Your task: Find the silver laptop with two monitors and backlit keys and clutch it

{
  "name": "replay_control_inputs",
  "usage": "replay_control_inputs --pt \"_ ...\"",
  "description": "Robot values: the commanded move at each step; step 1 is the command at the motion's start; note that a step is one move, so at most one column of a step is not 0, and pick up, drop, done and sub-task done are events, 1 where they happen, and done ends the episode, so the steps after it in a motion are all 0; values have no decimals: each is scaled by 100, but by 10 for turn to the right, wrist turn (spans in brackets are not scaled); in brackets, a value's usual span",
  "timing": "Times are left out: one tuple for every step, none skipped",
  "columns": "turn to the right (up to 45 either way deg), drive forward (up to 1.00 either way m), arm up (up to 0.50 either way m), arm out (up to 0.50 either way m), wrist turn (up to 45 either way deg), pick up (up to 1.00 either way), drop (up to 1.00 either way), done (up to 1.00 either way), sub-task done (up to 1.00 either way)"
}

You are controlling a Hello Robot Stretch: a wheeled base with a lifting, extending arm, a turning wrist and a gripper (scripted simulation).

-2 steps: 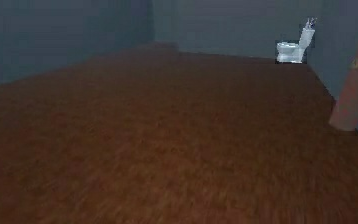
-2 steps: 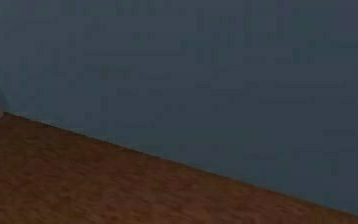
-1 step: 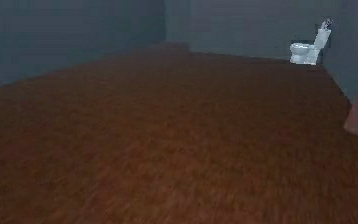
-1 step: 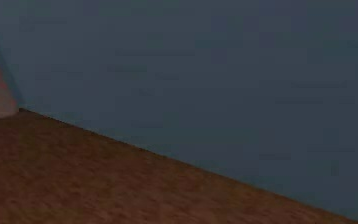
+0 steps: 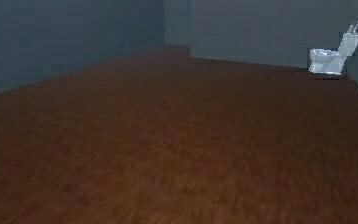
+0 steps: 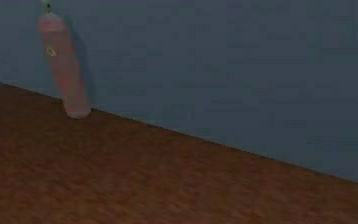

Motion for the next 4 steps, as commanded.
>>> replay_control_inputs --pt "0 100 0 0 0 0 0 0 0" --pt "0 100 0 0 0 0 0 0 0" --pt "0 100 0 0 0 0 0 0 0" --pt "0 100 0 0 0 0 0 0 0"
